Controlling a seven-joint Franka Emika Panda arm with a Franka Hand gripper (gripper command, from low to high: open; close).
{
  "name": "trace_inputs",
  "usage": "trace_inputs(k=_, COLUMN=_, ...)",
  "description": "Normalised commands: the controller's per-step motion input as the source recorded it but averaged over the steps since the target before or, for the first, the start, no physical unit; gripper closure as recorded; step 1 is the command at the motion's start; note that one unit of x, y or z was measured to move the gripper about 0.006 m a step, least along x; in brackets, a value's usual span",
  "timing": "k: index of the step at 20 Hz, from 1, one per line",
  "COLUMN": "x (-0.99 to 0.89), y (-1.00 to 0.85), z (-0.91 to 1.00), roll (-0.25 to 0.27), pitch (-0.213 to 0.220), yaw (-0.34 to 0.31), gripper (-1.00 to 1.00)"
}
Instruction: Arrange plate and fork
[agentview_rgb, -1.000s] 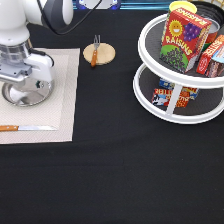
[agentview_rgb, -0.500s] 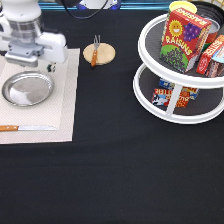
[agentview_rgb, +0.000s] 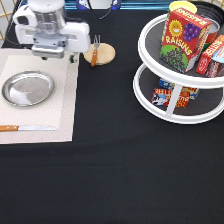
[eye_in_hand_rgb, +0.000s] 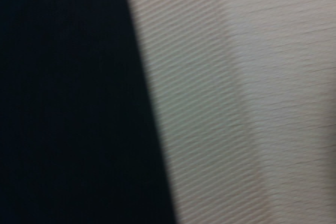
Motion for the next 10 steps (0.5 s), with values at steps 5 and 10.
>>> trace_inputs(k=5, x=-0.7, y=0.81, z=-0.11, roll=-0.023, pitch=0.0, yaw=0.042, gripper=-1.0)
trace_inputs(k=10, x=-0.72, y=0.8, z=0.01, roll=-0.03, pitch=0.0, yaw=0.046, gripper=-1.0)
